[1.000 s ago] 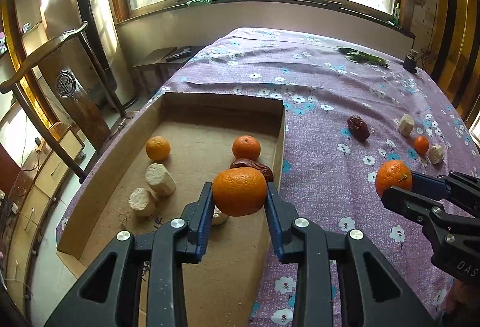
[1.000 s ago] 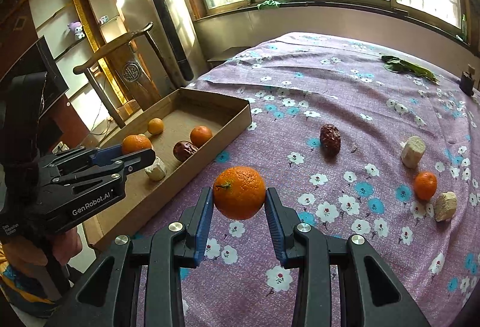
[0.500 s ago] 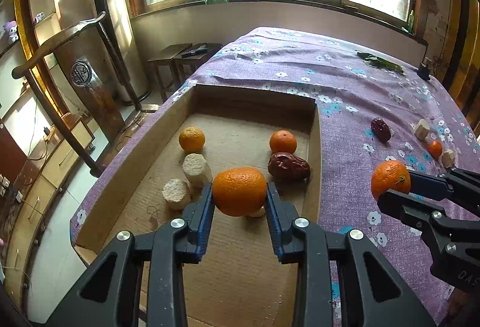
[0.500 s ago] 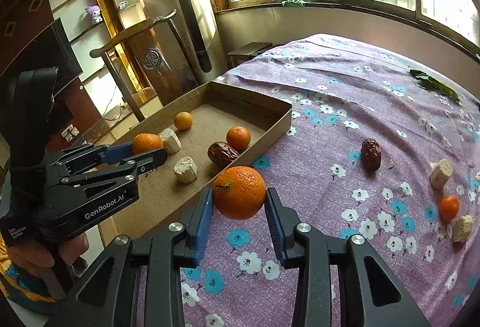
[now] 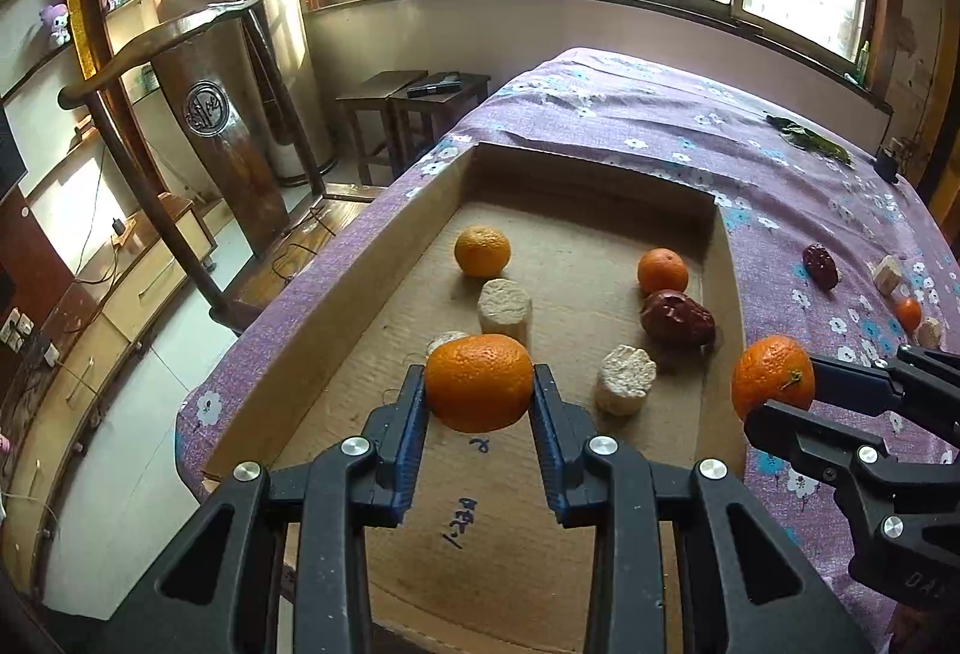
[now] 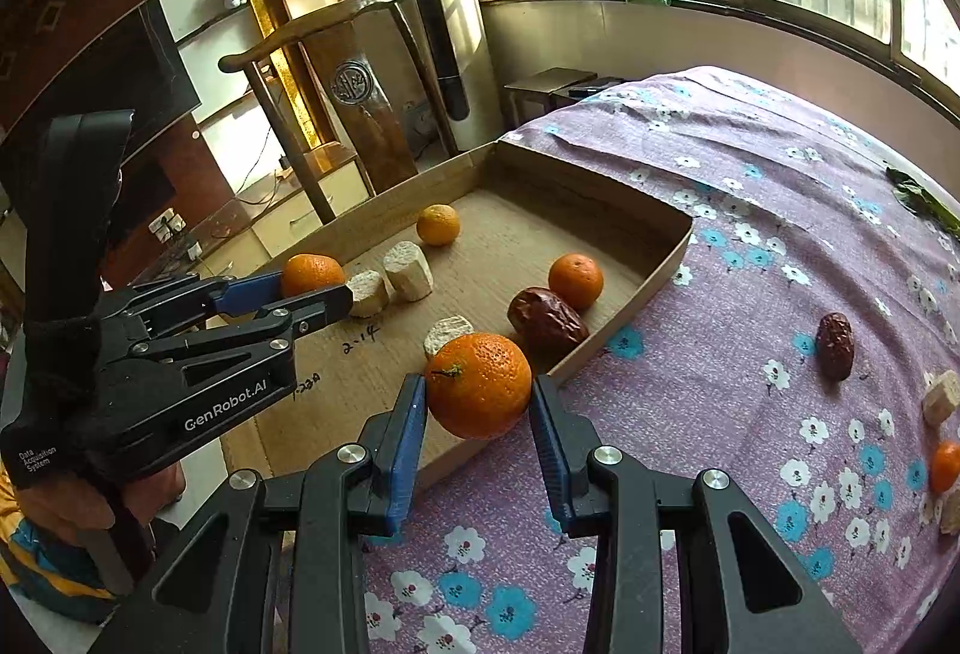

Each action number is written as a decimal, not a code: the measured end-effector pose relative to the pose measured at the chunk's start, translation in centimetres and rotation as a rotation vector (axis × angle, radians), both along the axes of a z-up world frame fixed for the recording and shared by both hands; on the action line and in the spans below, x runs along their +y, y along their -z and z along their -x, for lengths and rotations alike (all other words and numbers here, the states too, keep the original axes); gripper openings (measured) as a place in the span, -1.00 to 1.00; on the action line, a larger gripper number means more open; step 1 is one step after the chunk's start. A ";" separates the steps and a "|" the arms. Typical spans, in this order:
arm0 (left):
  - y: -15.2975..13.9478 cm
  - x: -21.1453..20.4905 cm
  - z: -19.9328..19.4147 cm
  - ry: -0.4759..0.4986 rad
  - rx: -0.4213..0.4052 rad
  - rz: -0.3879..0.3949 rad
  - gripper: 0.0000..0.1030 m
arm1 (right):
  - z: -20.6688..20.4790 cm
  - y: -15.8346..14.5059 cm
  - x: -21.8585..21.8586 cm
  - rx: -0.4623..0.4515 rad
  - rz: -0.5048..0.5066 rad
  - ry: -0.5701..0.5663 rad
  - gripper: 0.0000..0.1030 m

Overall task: Organize fruits
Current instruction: 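Carry the orange into the box and open the left gripper while the right does likewise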

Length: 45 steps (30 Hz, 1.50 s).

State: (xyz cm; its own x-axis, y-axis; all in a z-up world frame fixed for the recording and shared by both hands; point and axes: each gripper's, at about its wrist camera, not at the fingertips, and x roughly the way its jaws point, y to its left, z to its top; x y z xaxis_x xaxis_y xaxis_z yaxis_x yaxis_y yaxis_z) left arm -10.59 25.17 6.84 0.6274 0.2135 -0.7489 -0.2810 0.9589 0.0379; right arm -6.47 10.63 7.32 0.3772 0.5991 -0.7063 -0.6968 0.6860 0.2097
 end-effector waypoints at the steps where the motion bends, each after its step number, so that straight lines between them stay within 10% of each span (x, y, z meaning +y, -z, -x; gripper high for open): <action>1: 0.1 0.3 0.1 -0.005 0.002 0.004 -0.37 | 0.0 0.1 0.3 0.002 0.001 -0.006 -0.25; 45: 3.6 3.4 -1.1 -0.072 0.092 0.057 -0.31 | 0.2 3.6 7.3 0.029 0.139 -0.153 -0.20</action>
